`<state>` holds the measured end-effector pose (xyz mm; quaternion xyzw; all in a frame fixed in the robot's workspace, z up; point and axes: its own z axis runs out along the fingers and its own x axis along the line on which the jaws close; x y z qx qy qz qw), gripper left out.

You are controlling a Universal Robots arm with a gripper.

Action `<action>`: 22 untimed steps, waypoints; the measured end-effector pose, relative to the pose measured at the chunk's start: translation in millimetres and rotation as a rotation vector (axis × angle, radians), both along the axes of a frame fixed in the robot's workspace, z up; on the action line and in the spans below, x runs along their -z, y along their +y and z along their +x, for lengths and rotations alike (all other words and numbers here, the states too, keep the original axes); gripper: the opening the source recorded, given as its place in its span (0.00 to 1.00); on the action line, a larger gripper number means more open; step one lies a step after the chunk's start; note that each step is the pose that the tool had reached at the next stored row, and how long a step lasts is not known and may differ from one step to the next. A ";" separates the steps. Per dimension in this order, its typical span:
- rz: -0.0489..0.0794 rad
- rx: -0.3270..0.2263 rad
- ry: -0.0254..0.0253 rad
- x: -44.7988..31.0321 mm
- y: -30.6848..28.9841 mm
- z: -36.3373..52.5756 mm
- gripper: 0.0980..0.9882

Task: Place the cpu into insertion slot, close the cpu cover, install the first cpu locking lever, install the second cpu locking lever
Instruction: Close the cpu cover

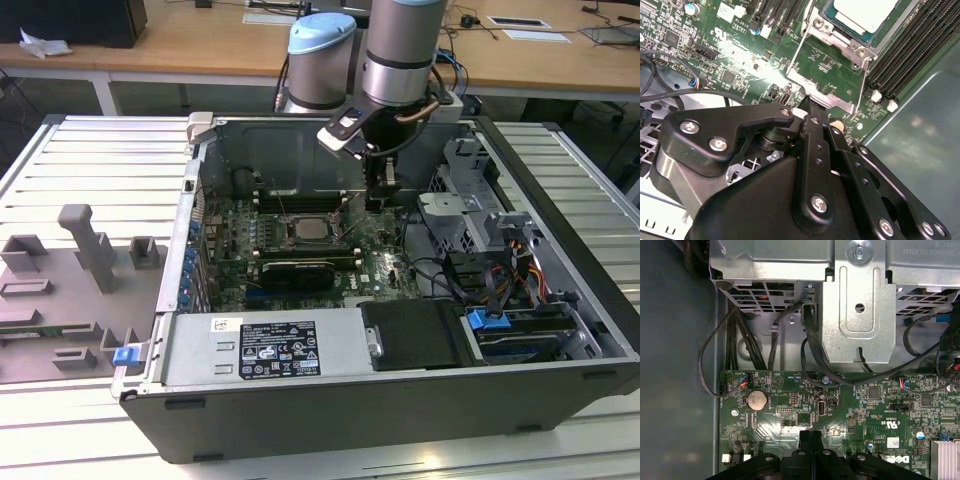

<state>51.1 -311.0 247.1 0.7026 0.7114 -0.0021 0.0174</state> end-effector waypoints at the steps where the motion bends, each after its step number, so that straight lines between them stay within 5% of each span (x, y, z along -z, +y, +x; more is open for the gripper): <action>1: 0.000 0.000 0.0000 0.0 0.0 -0.2 0.01; 22: 0.000 0.000 0.0000 0.0 0.0 -6.7 0.01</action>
